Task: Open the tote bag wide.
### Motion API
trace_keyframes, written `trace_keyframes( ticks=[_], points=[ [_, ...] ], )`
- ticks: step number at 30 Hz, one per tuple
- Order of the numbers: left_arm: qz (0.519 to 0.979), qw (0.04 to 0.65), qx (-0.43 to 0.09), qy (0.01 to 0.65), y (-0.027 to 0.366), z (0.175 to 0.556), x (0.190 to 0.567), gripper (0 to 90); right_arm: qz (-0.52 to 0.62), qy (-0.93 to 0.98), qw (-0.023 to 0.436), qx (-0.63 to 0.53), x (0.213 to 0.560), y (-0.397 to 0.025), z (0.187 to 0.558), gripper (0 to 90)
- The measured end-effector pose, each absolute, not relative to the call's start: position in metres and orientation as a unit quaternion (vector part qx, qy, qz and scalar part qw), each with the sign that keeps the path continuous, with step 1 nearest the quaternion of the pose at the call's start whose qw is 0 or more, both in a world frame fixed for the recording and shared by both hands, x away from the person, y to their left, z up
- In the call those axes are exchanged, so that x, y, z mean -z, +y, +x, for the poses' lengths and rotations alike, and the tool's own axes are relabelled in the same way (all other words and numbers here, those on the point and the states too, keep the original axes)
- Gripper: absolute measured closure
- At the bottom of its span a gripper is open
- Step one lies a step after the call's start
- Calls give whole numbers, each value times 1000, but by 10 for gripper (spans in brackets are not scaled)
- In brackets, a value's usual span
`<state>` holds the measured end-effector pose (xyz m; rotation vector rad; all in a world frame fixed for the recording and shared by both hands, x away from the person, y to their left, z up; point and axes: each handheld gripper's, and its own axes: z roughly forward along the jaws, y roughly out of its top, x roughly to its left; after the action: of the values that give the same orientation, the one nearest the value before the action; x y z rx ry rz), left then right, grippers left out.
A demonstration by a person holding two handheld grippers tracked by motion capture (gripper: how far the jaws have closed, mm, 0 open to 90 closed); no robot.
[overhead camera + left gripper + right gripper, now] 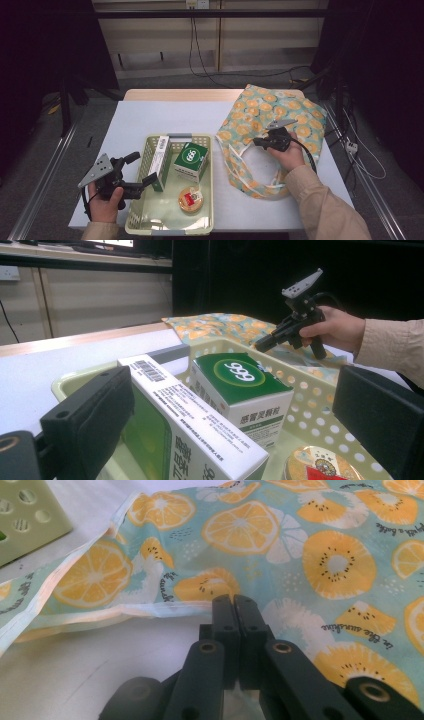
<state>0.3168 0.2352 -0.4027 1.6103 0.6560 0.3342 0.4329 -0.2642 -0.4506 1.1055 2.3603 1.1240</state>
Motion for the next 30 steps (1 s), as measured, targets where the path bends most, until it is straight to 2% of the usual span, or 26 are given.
trace_keyframes(
  ticks=[2,5,9,15,20,25,29,30],
  points=[
    [703,633,-147,287,235,317,402,30,388,820,153,-393,450,-262,432,810],
    [704,633,-147,286,235,316,402,30,381,822,162,-390,447,-257,428,565],
    [705,633,-146,285,234,317,403,30,371,823,167,-397,432,-252,413,467],
    [707,631,-146,283,233,316,402,30,342,828,137,-423,412,-245,379,463],
    [707,631,-147,284,233,316,403,30,317,838,95,-433,416,-235,347,465],
    [708,630,-148,283,233,316,402,30,302,846,75,-433,422,-226,329,487],
    [709,630,-145,282,231,316,403,30,295,856,68,-420,426,-220,322,596],
    [709,630,-144,282,231,316,403,30,296,858,69,-414,428,-220,321,664]
  ],
)
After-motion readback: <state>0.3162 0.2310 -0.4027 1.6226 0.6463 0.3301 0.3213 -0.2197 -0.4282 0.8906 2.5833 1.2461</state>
